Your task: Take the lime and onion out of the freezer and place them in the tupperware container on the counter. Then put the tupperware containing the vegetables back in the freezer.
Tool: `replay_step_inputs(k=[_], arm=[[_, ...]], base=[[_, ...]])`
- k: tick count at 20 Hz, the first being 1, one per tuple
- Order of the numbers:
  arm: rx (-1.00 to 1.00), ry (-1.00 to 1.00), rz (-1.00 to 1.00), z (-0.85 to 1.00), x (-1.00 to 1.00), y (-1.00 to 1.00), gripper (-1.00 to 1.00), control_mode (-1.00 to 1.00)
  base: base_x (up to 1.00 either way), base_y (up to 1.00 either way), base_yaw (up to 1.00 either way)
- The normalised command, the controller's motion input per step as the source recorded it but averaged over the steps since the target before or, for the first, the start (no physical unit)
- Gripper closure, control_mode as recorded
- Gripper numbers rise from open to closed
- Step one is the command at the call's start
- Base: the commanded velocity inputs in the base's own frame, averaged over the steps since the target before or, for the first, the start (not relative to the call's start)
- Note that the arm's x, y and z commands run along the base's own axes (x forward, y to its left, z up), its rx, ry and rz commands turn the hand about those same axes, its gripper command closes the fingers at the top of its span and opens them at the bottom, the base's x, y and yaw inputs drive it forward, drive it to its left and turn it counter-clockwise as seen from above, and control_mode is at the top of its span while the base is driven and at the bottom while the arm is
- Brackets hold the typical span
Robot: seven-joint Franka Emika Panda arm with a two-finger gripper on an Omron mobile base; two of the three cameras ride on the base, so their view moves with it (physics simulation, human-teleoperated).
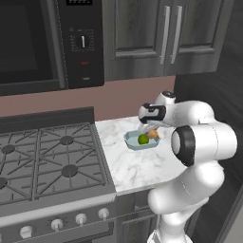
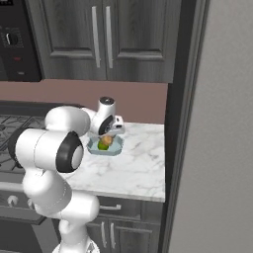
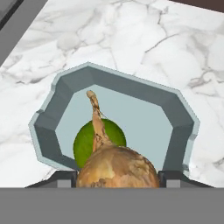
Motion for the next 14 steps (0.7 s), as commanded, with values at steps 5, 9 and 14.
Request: replay_step_inputs(k=[5,9,14], arm=[[0.00,0.00,0.00,-0.27,0.09,0.00,1.00,-1.00],[0.00,0.00,0.00,-0.26,0.01,0.00,-1.00,-1.00],[0.00,0.00,0.00,-0.24,0.00,0.00,-1.00,-1.00]], base=[[0.00,0.00,0.00],[0.00,0.00,0.00],[0.00,0.00,0.00]])
